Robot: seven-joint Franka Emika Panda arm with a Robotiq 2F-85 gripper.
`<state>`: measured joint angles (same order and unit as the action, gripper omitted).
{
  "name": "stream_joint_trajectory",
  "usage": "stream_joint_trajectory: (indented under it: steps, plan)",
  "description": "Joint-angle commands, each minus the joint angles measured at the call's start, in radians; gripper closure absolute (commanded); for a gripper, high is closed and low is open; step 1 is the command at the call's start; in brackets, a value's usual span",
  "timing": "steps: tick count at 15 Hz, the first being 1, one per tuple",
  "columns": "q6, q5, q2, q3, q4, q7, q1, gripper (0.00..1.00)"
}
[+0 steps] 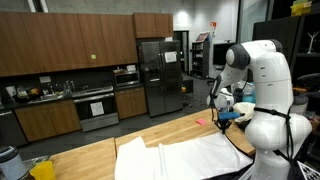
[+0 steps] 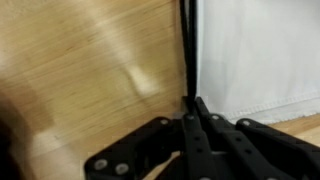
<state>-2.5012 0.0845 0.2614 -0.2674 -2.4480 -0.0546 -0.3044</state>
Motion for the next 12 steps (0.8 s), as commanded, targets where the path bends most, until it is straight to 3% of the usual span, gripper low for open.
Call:
stream_joint_trajectory:
  steps: [1,2,10,11,12]
  plan:
    - [0.004,-0.025,-0.125,-0.057,-0.006,0.011,-0.033,0.99]
    - [-0.004,-0.005,-0.047,-0.030,0.008,0.006,-0.020,0.96]
    - [-0.003,-0.011,-0.099,-0.054,0.008,0.007,-0.030,0.96]
    - [-0.003,-0.011,-0.099,-0.054,0.008,0.007,-0.030,0.71]
    - [-0.013,-0.027,-0.098,-0.057,0.006,0.012,-0.027,0.71]
